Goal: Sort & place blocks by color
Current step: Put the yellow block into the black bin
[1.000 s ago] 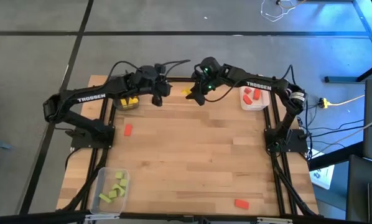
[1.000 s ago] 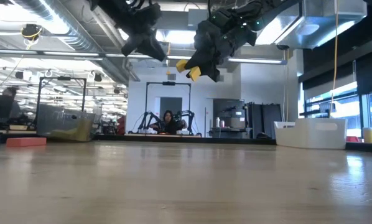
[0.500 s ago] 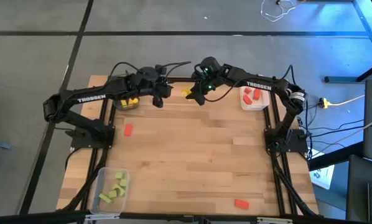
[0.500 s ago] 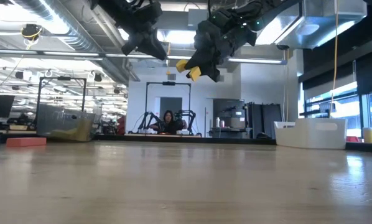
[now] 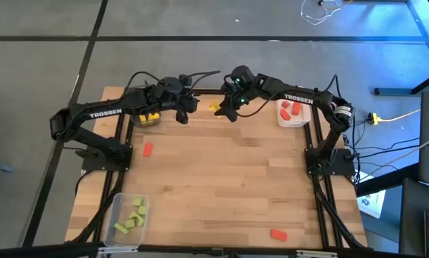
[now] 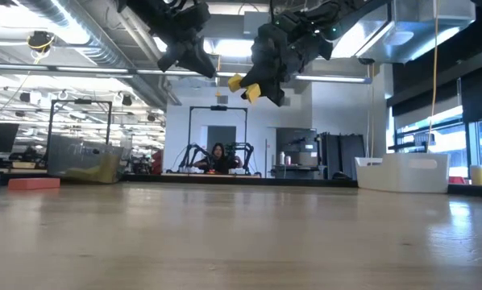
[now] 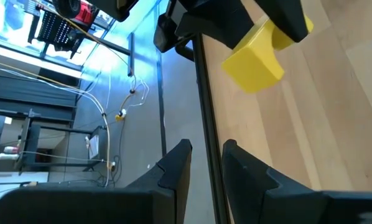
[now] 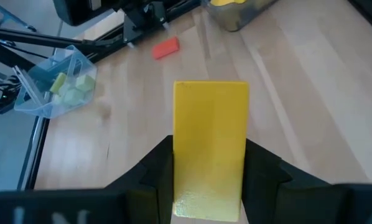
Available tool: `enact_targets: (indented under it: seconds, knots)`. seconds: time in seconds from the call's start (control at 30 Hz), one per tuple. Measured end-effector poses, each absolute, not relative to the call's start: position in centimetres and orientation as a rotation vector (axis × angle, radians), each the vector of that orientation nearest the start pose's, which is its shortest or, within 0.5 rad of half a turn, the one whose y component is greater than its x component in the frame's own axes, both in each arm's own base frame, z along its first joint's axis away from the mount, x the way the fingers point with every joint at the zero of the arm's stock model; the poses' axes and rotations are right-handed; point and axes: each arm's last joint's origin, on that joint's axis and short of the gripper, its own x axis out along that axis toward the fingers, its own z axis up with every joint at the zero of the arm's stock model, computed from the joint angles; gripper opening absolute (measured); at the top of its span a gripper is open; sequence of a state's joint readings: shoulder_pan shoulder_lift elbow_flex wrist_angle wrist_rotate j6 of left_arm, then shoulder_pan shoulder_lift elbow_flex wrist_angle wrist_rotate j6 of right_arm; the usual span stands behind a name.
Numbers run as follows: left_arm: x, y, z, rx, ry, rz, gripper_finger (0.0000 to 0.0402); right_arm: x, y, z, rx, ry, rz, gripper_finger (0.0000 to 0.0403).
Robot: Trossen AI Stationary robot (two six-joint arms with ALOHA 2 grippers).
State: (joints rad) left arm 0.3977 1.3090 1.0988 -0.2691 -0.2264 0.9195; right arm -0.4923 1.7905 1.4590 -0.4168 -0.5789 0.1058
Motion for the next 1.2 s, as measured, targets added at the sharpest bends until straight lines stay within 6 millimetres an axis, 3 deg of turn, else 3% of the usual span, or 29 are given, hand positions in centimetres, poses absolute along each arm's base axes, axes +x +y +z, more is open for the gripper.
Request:
enact_targets:
  seconds: [0.8,1.2]
  knots:
    - [26.17,11.84,31.91,0.839,0.784,0.364,0.0087,35.37,-17.31,27.27,0.471,0.683,0.055,0.0130]
    - [26.21,11.71,31.78,0.925,0.791,0.275,0.0188,35.38,-17.32,27.28,0.475,0.682,0.053,0.0130]
